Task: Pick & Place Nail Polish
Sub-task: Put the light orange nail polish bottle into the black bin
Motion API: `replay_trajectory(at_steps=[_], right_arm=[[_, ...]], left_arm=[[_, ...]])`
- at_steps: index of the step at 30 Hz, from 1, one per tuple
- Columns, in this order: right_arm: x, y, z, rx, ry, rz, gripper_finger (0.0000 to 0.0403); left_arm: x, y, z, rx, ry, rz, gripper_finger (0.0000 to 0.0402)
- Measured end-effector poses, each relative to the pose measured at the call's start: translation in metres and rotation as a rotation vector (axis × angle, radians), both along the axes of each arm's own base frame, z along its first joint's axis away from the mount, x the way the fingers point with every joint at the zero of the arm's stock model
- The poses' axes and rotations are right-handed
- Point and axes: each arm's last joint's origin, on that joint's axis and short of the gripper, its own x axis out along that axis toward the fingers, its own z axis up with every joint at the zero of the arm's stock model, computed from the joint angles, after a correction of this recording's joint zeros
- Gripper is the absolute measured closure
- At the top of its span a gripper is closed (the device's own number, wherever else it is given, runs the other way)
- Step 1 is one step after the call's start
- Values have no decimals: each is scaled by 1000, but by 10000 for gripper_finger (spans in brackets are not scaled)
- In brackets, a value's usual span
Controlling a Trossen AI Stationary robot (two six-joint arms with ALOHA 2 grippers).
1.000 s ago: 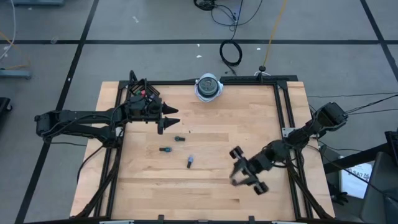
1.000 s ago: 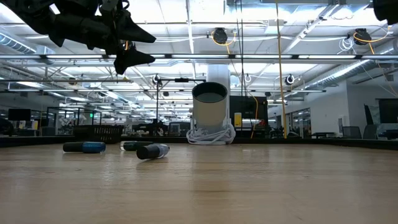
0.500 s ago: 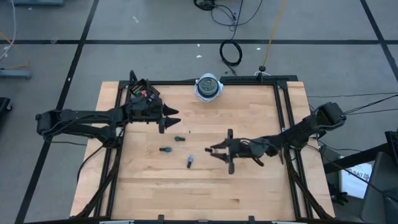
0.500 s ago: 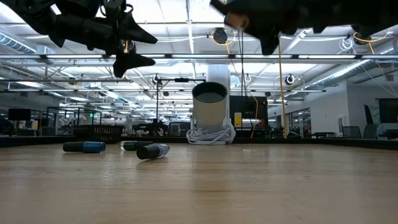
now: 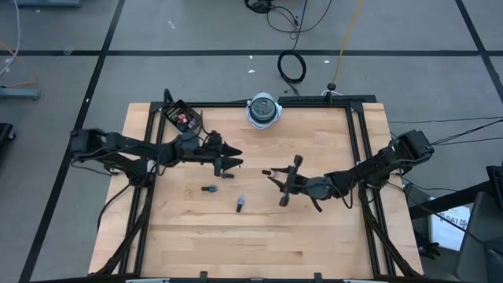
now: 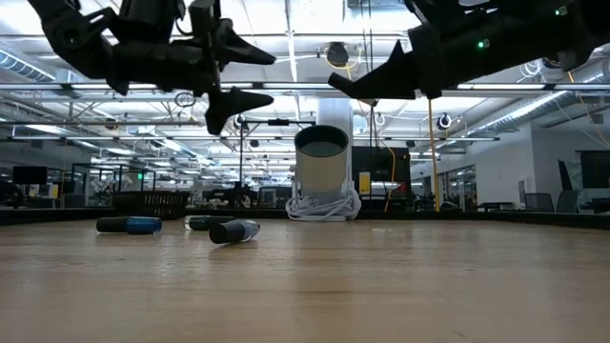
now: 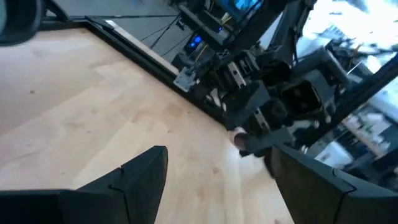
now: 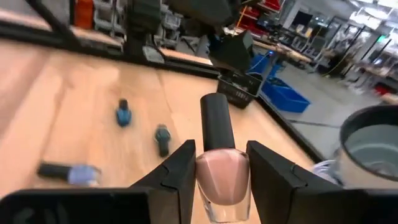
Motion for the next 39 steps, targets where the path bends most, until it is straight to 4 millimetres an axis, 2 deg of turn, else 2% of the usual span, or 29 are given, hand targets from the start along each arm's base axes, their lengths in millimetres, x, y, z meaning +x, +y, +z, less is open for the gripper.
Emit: replay_trajectory(at_steps=[5, 9, 14, 18, 29, 39], right_arm=[[-3, 2, -2, -103, 54, -49, 293], [-5, 3, -4, -174, 98, -87, 293], [-6, 4, -6, -194, 128, -91, 293], [-6, 4, -7, -187, 130, -93, 293], [-6, 4, -8, -181, 139, -94, 293], [-6, 4, -8, -180, 138, -92, 293]], left_arm=[[19, -2, -10, -33, 6, -13, 124], [42, -7, -19, -32, 44, -45, 124], [75, -15, -24, -25, 56, -82, 124], [93, -20, -26, -31, 56, -99, 124], [119, -39, -25, -16, 36, -100, 123], [134, -45, -30, 4, 44, -84, 124]])
